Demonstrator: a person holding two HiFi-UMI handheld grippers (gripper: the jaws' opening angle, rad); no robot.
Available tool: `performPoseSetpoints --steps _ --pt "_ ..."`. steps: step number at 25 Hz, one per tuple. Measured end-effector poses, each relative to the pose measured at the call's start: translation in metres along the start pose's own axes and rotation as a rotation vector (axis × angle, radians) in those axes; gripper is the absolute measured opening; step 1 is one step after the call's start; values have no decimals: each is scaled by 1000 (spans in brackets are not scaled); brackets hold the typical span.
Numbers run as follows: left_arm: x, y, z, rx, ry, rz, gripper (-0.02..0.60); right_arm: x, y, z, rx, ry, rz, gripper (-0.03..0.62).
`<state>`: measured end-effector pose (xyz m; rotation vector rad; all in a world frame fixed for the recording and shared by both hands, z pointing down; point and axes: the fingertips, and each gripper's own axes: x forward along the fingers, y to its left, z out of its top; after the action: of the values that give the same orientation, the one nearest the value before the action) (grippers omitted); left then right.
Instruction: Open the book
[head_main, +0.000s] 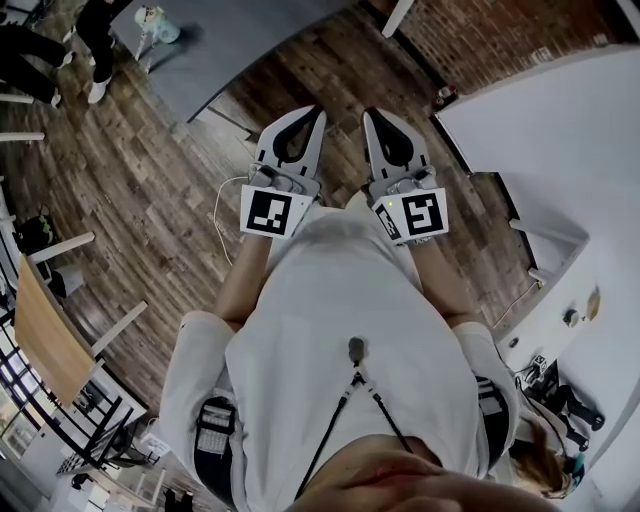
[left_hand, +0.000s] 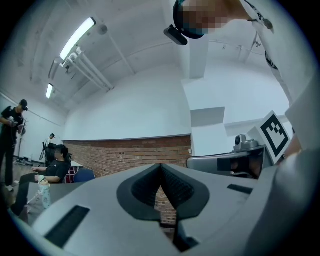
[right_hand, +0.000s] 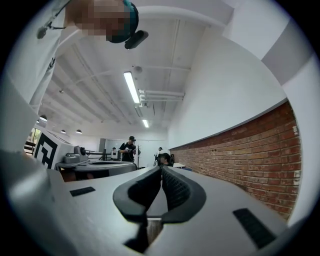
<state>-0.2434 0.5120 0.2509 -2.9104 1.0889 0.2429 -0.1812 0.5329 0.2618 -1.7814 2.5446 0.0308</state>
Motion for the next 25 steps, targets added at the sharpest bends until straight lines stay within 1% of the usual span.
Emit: performPoseSetpoints --steps 4,7,10,13,18,21,25 --pt "-6 10 3 -2 -5 -6 21 7 13 0 -15 8 3 38" --pt "-6 14 4 1 -11 -5 21 9 15 1 -17 9 -1 38" --pt "-2 18 6 -1 -25 10 22 14 9 -1 -12 15 -4 38" --pt "0 24 4 -1 -18 22 21 21 5 -5 1 20 -3 38" --pt "4 35 -4 14 -6 63 21 32 -2 -11 -5 20 26 38" --pt "16 42 -5 15 -6 80 21 42 -11 -11 -1 20 42 38" --pt "37 46 -8 24 5 76 23 57 -29 -11 16 12 41 38"
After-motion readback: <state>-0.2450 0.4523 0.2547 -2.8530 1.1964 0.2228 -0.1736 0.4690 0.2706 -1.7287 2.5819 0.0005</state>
